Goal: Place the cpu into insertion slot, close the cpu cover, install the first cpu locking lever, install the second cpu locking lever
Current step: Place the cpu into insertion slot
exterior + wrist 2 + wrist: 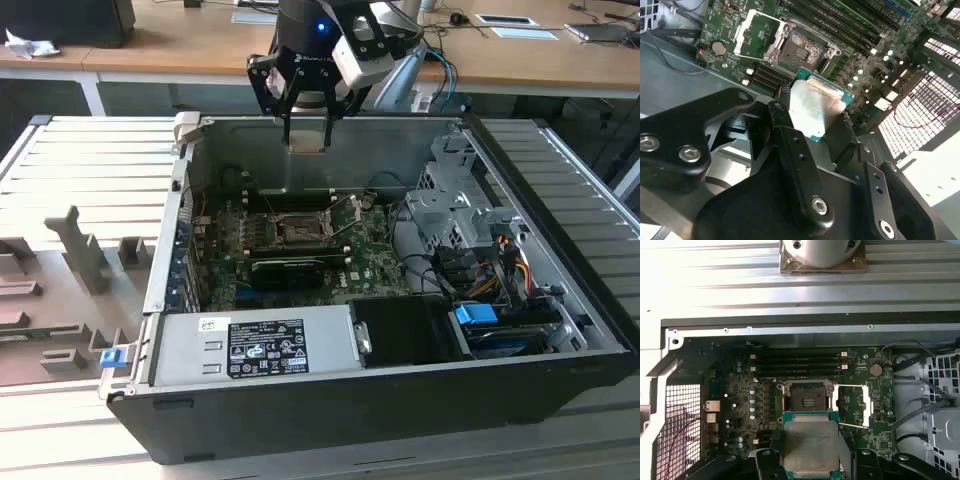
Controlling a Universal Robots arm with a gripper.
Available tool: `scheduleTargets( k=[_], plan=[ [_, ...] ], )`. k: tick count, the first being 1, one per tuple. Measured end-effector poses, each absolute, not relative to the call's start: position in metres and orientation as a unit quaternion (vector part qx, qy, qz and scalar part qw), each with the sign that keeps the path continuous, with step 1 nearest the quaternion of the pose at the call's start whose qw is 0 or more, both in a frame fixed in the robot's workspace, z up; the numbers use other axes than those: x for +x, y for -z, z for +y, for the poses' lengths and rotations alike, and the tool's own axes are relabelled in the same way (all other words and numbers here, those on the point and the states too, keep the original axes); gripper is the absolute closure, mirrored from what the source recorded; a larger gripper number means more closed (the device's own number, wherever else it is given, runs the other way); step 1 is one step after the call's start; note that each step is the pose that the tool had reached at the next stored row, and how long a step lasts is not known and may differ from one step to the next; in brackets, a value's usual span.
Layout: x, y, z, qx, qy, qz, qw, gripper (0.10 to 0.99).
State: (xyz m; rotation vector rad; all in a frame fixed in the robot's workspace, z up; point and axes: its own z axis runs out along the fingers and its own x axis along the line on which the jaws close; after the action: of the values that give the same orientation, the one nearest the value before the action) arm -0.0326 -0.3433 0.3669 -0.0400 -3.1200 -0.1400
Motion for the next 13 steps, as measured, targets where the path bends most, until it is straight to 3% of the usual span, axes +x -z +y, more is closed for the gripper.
scheduleTargets(
  k=[13],
  plan=[
    [-0.0327,-0.3635,-0.3434,-0.06,0.044,-0.997,0.007,0.557]
  ],
)
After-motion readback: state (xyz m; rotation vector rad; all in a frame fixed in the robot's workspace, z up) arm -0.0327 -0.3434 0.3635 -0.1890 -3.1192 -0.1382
